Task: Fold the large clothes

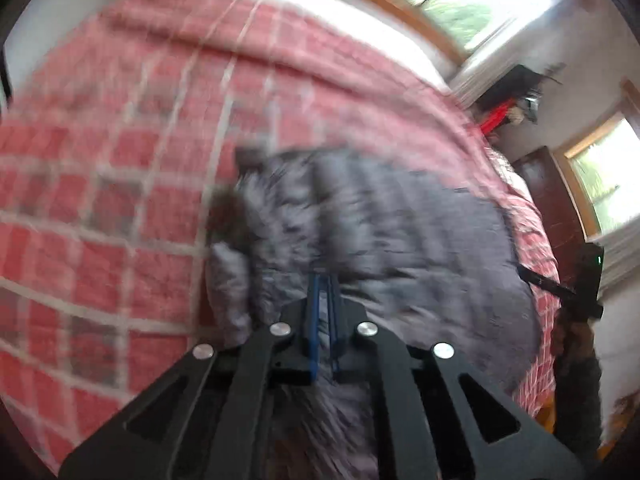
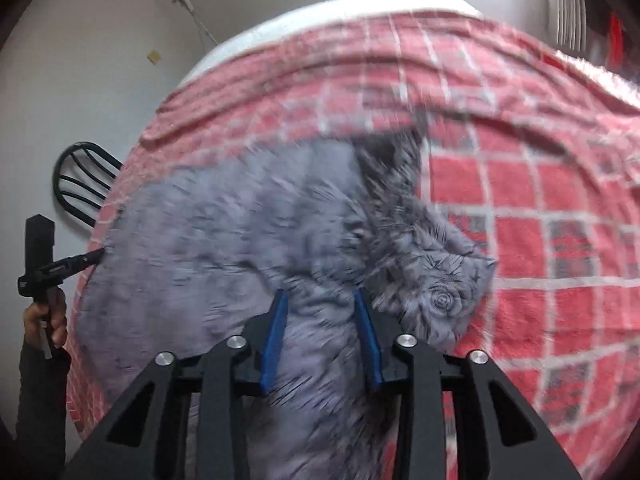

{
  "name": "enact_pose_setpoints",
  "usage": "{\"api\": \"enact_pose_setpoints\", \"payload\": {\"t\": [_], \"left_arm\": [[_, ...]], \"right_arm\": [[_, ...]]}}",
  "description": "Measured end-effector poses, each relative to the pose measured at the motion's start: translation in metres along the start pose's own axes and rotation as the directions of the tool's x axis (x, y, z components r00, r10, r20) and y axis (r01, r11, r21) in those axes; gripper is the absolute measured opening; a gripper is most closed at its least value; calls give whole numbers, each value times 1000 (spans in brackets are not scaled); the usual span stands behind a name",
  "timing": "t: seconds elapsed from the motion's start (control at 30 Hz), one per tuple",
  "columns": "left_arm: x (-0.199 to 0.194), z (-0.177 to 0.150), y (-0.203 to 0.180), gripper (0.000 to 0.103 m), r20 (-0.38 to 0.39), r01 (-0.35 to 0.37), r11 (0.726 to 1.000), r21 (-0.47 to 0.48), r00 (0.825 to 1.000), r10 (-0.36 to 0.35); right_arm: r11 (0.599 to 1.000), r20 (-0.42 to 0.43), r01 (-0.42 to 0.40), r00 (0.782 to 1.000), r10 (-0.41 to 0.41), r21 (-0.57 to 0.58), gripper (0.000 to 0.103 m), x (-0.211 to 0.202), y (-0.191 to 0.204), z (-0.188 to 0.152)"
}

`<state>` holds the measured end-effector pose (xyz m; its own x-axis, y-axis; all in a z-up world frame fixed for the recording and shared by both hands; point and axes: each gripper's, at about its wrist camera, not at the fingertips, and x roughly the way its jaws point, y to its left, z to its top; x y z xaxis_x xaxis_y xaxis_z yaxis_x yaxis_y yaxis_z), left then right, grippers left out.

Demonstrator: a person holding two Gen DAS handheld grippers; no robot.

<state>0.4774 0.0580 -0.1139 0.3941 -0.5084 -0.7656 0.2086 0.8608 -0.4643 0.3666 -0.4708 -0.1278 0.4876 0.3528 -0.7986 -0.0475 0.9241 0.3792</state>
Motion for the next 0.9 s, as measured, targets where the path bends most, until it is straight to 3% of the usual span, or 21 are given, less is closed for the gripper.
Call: {"api": "enact_pose_setpoints", "payload": {"t": [0.07, 0.13, 0.2, 0.27, 0.37, 0.43, 0.5, 0.6, 0.67, 0.73, 0.8, 0.83, 0.87, 0.9], "left_arm": [[-28, -18, -22, 8, 15, 105, 993, 47, 994, -106], [-32, -42, -31, 9, -11, 143, 988, 64, 990, -143], [-13, -67, -32, 10, -77, 84, 993, 85, 994, -77], [11, -77, -17, 2, -113, 27, 997, 77, 993, -18], [17, -78, -3, 2, -120, 65, 998, 7, 991, -64], [-7, -83, -11, 5, -75, 69, 997, 24, 995, -67], [-38, -91, -24, 8, -31, 127, 990, 55, 992, -125], [-54, -107, -42, 34, -32, 182, 979, 90, 983, -180], [-35, -121, -52, 51, -73, 141, 985, 101, 988, -134], [-3, -124, -47, 51, -145, 74, 993, 91, 988, -61], [6, -122, -43, 51, -170, 76, 995, 66, 983, -64], [3, -117, -41, 57, -173, 89, 995, 50, 982, -79], [-12, -113, -40, 70, -162, 143, 990, 21, 977, -138], [-27, -108, -37, 77, -135, 172, 985, 11, 976, -169]], "right_arm": [[998, 26, -36, 999, 37, -41, 36, -21, 18, -15], [996, 4, -49, 999, 50, -71, 36, -20, 31, -36], [997, -33, -8, 999, 5, -81, 35, -1, 32, -50], [997, -51, 6, 999, -10, -73, 32, 18, 27, -57], [998, -53, 31, 998, -33, -51, 31, 20, 26, -58], [996, -44, 36, 998, -39, -77, 34, 1, 38, -64], [994, 0, 46, 999, -47, -103, 35, -23, 45, -74], [986, 40, 134, 991, -131, -97, 35, -37, 35, -94], [983, 16, 174, 985, -173, -59, 34, -24, 16, -104], [982, -11, 183, 983, -184, -51, 33, -4, 11, -107], [975, -6, 212, 977, -213, -65, 35, -6, 20, -104], [976, 3, 208, 978, -208, -73, 37, -14, 26, -103], [977, 18, 197, 980, -197, -81, 38, -24, 32, -104], [972, 38, 213, 977, -210, -104, 49, -36, 41, -106]]}}
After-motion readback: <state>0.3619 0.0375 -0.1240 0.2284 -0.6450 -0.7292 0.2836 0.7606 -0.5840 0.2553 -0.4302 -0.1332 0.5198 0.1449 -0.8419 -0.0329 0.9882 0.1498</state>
